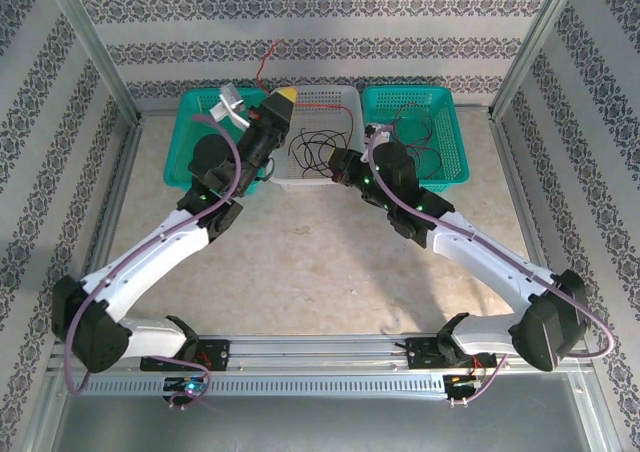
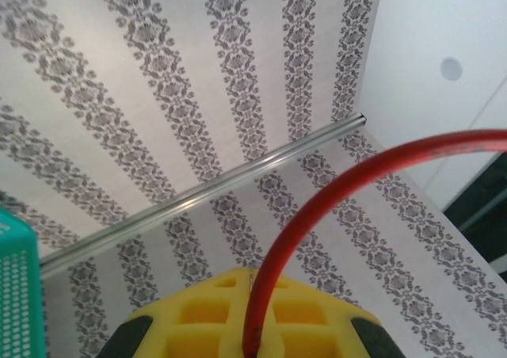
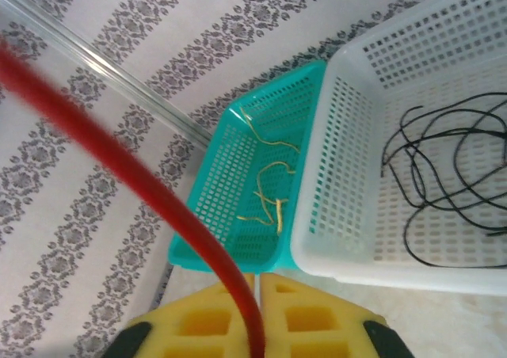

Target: Untangle the cables

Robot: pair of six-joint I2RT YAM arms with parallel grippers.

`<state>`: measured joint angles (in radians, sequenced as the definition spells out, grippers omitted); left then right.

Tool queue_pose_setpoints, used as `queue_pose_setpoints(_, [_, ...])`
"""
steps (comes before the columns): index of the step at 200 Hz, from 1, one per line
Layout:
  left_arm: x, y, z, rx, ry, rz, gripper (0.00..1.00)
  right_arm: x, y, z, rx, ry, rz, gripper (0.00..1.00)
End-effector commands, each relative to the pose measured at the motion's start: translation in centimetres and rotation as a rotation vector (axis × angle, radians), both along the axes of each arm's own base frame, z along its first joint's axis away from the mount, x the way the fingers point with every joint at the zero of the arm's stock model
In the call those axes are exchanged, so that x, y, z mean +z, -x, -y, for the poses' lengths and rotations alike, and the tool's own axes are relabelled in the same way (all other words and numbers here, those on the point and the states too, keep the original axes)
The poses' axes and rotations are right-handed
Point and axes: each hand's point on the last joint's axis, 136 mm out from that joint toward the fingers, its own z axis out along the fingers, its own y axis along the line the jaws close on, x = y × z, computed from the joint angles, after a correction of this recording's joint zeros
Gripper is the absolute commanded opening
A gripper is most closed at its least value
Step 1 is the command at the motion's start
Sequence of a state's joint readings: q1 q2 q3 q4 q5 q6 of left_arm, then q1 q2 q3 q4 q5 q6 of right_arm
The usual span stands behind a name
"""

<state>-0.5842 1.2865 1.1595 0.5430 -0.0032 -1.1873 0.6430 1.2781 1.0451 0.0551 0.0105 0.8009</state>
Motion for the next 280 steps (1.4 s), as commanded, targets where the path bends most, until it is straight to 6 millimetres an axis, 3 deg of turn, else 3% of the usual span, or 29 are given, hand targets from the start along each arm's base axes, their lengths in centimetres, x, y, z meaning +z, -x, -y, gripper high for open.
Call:
queue_pose_setpoints(1, [-0.4, -0.1, -3.5, 0.152, -0.167, -0.080, 0.00, -1.6, 1.4, 2.7, -0.024, 0.092, -0.022, 0.00])
queue_pose_setpoints(19, [-1.8, 0.0, -6.5, 0.283, -0.367, -0.191, 0.00, -2.8, 2.6, 5.3, -0.067, 0.167, -0.056, 0.00])
queue_pose_setpoints(33, [-2.8, 0.0, -7.0, 0.299, -0.527, -0.229, 0.00, -2.8, 3.4, 7.3, -0.095, 0.173, -0.064, 0.00])
queue_pose_setpoints(42, [-3.6, -0.4, -6.5, 0.262, -0.617, -0.261, 0.00, -2.3, 3.8, 8.5, -0.111, 0.166, -0.059, 0.00])
queue_pose_setpoints(59, [-7.4, -0.9, -4.9, 0.157, -0.744, -0.372, 0.00, -1.1, 4.4, 9.7, -0.111, 0.175, -0.051, 0.00])
queue_pose_setpoints(79, [-11.6, -1.3, -3.0, 0.047, -0.777, -0.453, 0.00, 0.5, 4.7, 10.3, -0.098, 0.224, -0.046, 0.00])
queue_pose_setpoints(95, [-13.1, -2.0, -2.0, 0.005, -0.756, -0.465, 0.00, 1.8, 4.5, 10.7, -0.102, 0.252, -0.057, 0.00])
queue_pose_setpoints(102, [-13.3, -2.3, -1.8, 0.000, -0.740, -0.463, 0.13, 2.5, 4.2, 11.1, -0.109, 0.263, -0.063, 0.00])
queue_pose_setpoints(116, [-13.3, -3.1, -2.0, 0.007, -0.719, -0.447, 0.56, 4.4, 3.1, 12.1, -0.137, 0.275, -0.073, 0.00])
queue_pose_setpoints(127, [-13.3, -3.6, -2.5, 0.027, -0.740, -0.442, 0.75, 6.1, 2.0, 12.9, -0.155, 0.266, -0.082, 0.00])
queue_pose_setpoints(131, [-13.3, -3.7, -2.6, 0.029, -0.751, -0.438, 0.94, 6.6, 1.4, 13.2, -0.163, 0.262, -0.088, 0.00])
queue_pose_setpoints(133, [-13.2, -3.8, -2.6, 0.030, -0.761, -0.433, 0.99, 6.9, 1.2, 13.4, -0.166, 0.259, -0.090, 0.00])
queue_pose_setpoints(162, [-14.7, -4.3, -4.4, 0.049, -0.870, -0.474, 1.00, 10.3, -2.7, 16.1, -0.236, 0.252, -0.086, 0.00])
queue_pose_setpoints(175, [-15.3, -4.1, -5.7, 0.079, -0.897, -0.488, 1.00, 10.9, -4.7, 17.8, -0.279, 0.252, -0.098, 0.00])
queue_pose_setpoints(206, [-15.6, -3.1, -8.9, 0.169, -0.941, -0.430, 1.00, 9.6, -9.8, 20.6, -0.327, 0.226, -0.187, 0.00])
queue_pose_setpoints(232, [-16.4, -2.2, -13.6, 0.308, -0.964, -0.474, 0.99, 6.5, -13.9, 21.9, -0.345, 0.267, -0.250, 0.00])
queue_pose_setpoints(250, [-16.8, -1.6, -15.7, 0.361, -1.002, -0.491, 1.00, 4.3, -16.1, 22.5, -0.346, 0.275, -0.304, 0.00])
queue_pose_setpoints(257, [-17.0, -1.4, -16.3, 0.383, -1.028, -0.493, 0.99, 3.0, -16.9, 22.5, -0.343, 0.282, -0.330, 0.10])
queue_pose_setpoints(274, [-17.2, -0.8, -18.0, 0.452, -1.117, -0.498, 0.99, 0.5, -17.6, 23.0, -0.368, 0.314, -0.390, 0.46])
queue_pose_setpoints(280, [-17.4, -0.6, -18.9, 0.492, -1.153, -0.508, 0.99, -0.1, -17.6, 23.2, -0.378, 0.324, -0.401, 0.53])
